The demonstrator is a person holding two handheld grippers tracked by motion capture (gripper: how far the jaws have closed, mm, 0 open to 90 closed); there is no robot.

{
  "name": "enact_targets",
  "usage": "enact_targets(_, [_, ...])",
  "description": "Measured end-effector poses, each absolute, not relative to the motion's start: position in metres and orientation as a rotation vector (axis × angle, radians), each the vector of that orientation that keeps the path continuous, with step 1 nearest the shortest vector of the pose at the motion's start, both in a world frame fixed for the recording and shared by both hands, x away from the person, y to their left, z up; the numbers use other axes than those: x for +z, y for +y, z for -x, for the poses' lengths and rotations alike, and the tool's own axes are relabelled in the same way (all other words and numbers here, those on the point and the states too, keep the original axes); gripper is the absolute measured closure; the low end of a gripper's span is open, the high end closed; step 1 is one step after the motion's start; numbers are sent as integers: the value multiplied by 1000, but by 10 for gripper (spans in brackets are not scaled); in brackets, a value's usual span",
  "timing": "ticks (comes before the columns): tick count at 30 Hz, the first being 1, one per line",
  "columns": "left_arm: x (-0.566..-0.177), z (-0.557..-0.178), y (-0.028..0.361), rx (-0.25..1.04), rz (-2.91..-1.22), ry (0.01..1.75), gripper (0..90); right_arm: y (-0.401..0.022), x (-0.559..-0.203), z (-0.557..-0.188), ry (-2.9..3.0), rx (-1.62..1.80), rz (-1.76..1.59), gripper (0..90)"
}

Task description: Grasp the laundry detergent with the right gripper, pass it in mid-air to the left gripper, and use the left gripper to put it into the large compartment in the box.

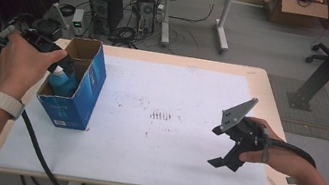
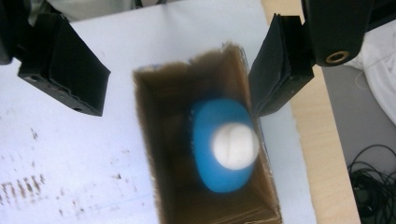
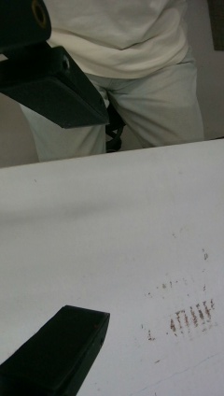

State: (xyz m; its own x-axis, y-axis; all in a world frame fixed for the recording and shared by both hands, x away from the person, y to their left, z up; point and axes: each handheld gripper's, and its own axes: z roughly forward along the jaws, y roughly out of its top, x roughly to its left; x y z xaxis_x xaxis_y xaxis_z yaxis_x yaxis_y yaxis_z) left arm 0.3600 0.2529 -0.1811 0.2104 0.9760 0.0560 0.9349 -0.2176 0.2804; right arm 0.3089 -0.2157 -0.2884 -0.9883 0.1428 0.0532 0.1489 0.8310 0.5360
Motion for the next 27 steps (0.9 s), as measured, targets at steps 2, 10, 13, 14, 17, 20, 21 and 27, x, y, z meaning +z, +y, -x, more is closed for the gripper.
enact_targets(2, [-177, -356, 249, 316, -2313, 1819, 202, -215, -288, -308, -2995, -881, 239, 57])
enact_targets(10, [-164, -339, 223, 299, -2400, 1702, 192, -214, -287, -305, -2997, -880, 239, 57])
enact_targets(13, [-161, -334, 214, 289, -2428, 1656, 187, -214, -286, -303, -2998, -879, 239, 57])
enact_targets(14, [-160, -332, 212, 288, -2434, 1644, 186, -214, -286, -303, -2999, -879, 238, 57])
enact_targets(17, [-159, -328, 204, 271, -2457, 1603, 178, -214, -286, -302, -3001, -879, 238, 57])
enact_targets(20, [-161, -323, 194, 256, -2492, 1561, 168, -215, -285, -301, -3001, -881, 238, 57])
enact_targets(21, [-161, -321, 191, 251, -2503, 1542, 159, -215, -285, -300, -3002, -879, 240, 57])
enact_targets(27, [-162, -313, 175, 230, -2532, 1465, 133, -216, -286, -299, -3000, -876, 243, 57])
